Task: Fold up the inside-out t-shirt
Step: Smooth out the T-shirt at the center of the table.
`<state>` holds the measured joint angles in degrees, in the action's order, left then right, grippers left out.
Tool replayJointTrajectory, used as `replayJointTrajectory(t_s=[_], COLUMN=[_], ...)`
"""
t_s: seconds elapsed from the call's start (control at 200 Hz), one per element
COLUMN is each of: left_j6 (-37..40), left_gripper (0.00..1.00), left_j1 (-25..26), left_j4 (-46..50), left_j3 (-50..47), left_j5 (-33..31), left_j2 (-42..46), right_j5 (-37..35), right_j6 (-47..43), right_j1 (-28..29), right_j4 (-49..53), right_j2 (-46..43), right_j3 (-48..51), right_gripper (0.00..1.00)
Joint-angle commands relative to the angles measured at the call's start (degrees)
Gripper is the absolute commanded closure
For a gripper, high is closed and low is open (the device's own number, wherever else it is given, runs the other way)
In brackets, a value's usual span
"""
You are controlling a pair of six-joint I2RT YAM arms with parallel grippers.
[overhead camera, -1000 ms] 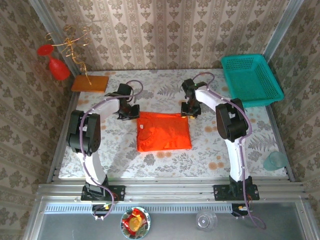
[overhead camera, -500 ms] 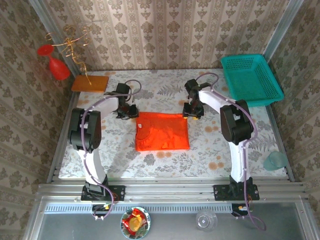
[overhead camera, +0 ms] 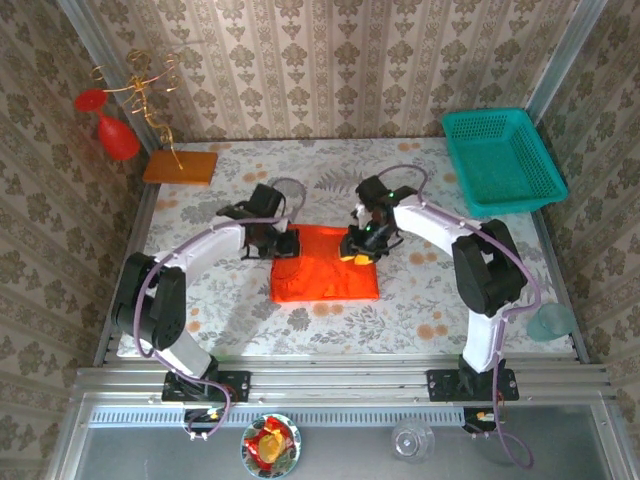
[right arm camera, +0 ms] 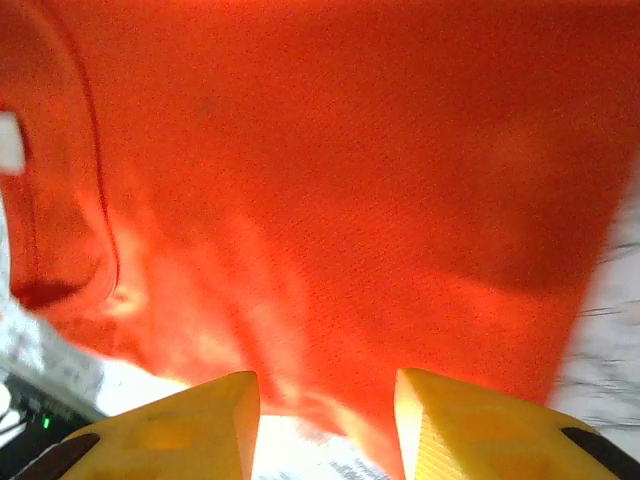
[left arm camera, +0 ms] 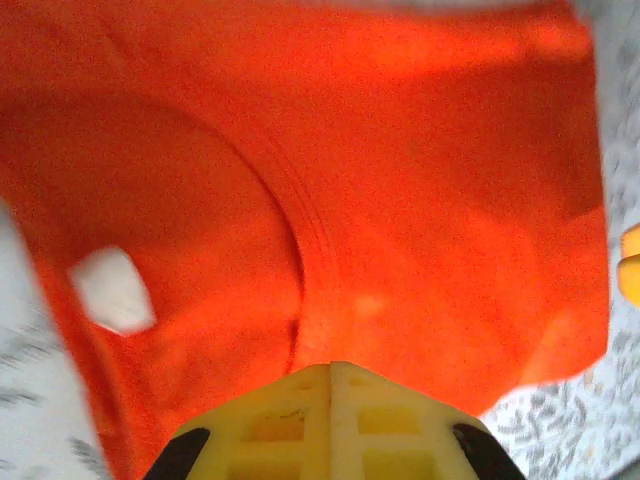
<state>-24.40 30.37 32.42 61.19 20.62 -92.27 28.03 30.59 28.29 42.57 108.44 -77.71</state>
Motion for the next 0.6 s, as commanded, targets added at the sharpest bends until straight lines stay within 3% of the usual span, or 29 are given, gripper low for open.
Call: replayJointTrajectory(t_s=[0.0, 0.165, 0.36, 0.595], left_j6=[-0.68, 2.65, 4.44, 4.59], left_gripper=[1.00, 1.00, 1.00, 1.00], left_j1=[0.22, -0.98, -3.87, -3.88], left_j4=[-1.08, -0.93, -0.96, -0.39], left_j3=[-3.89, -8.29, -9.66, -9.82], left_j5=[2.55, 0.22, -8.84, -8.56], left_j2=[1.03, -1.89, -6.32, -4.95], right_j5=[4.76, 3.77, -6.43, -8.02], right_j6=[3.55, 3.96, 4.08, 3.78], right_j1=[0.27, -0.07, -2.70, -2.04], right_j4=[-3.71, -6.07, -4.55, -1.58], right_j2=[-2.51, -1.87, 0.48, -2.07], right_j3=[4.12, 8.88, 12.42, 10.18], right_gripper=[0.60, 0.57, 0.51, 0.50])
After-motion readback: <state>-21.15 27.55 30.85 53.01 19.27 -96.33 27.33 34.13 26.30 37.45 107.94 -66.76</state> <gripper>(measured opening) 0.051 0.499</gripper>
